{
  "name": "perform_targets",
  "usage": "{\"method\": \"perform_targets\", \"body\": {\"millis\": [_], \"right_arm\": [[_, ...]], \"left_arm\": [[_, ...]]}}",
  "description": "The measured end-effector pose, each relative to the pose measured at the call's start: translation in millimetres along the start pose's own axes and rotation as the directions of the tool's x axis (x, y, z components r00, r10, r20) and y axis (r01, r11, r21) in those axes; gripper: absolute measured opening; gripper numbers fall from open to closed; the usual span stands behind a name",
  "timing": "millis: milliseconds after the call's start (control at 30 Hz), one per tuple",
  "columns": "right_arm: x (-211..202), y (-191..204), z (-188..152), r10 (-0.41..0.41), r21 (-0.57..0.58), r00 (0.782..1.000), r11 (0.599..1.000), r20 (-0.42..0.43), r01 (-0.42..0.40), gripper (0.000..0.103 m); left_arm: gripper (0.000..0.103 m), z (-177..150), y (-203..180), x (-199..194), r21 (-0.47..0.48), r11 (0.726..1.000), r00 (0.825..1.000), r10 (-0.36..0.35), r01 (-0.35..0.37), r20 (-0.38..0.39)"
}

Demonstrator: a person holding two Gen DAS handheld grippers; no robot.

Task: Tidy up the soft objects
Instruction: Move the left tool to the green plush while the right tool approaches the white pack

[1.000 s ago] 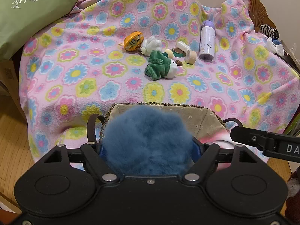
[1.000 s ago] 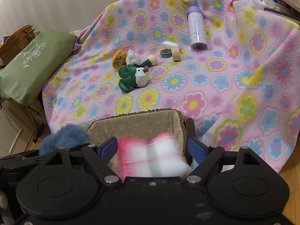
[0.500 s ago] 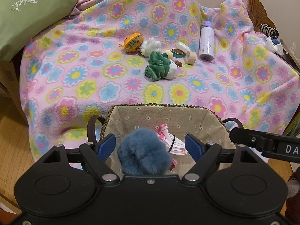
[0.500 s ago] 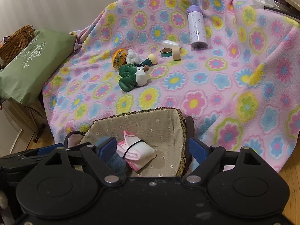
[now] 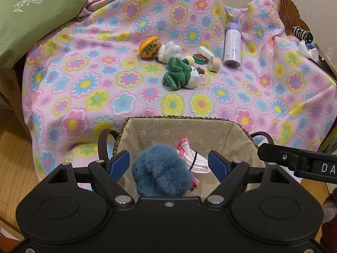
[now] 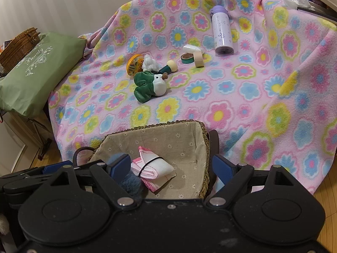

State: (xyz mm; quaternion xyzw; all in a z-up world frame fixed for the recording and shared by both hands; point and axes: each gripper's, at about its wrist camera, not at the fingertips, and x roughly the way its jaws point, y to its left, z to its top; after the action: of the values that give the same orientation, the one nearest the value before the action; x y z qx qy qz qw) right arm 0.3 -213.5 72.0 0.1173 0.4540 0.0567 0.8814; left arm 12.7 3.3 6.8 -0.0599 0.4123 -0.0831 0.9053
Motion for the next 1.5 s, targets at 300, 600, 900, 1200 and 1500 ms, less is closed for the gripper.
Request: {"method": "perform_targets", "body": {"millis": [300, 600, 900, 1200, 1500], "right_arm": [[0, 0, 0, 0.000, 0.000, 1.000, 1.000, 0.001, 0.000, 0.086], [0, 0, 0, 0.000, -0.001, 1.000, 1.000, 0.001, 0.000, 0.086], [2, 1, 5, -0.025, -0.031, 1.000, 0.999, 0.019, 0.026, 0.089], [4, -2, 42, -0.050, -0.062, 0.992, 0.996, 0.113, 0.057, 0.098], [23, -17, 88, -0.096, -0.028, 0.975, 0.994, 0.199, 0.104, 0.103]], "left_arm": [[0.082, 1, -1, 0, 0.000, 1.000, 1.000, -0.001, 0.001, 0.000], [0.083, -1, 0, 0, 0.004, 1.000, 1.000, -0.002, 0.002, 0.004], [0.083, 5, -2, 4, 0.026, 1.000, 1.000, -0.006, 0.006, 0.000], [0.093, 46, -2, 16, 0.110, 0.994, 0.998, 0.022, -0.029, 0.058], [0.096, 83, 0, 57, 0.120, 0.992, 0.998, 0.025, -0.033, 0.062]]}}
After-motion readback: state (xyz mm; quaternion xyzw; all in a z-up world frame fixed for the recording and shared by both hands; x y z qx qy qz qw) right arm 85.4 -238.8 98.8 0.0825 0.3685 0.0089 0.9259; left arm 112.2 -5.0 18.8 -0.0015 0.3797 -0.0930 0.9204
